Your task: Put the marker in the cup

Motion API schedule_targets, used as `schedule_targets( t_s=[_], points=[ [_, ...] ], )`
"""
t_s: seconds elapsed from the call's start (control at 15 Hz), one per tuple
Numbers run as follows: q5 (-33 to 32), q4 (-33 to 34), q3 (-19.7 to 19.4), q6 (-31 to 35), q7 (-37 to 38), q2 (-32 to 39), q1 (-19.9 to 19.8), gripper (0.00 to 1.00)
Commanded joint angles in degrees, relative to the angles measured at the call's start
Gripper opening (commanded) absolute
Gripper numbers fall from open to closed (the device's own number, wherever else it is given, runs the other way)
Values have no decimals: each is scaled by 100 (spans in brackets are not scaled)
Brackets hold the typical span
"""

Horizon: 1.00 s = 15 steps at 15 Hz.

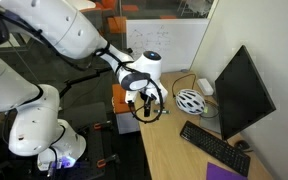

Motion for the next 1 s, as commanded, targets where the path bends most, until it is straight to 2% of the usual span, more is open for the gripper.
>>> schedule_targets(
  t_s=[0.0, 0.33, 0.47, 0.6, 0.67, 0.87, 0.93],
  points=[
    [-45, 84, -94, -13, 120, 145, 119, 100],
    [-52, 210, -107, -14, 165, 256, 122, 100],
    [360, 301, -170, 192, -14, 511, 179, 100],
    [652, 583, -190, 424, -64, 1060, 245, 100],
    [609, 741, -196, 747, 25, 1436, 260, 100],
    [313, 1477, -350, 1224, 203, 2600, 441, 100],
    [50, 1807, -533, 1324, 371, 3027, 618, 100]
  ],
)
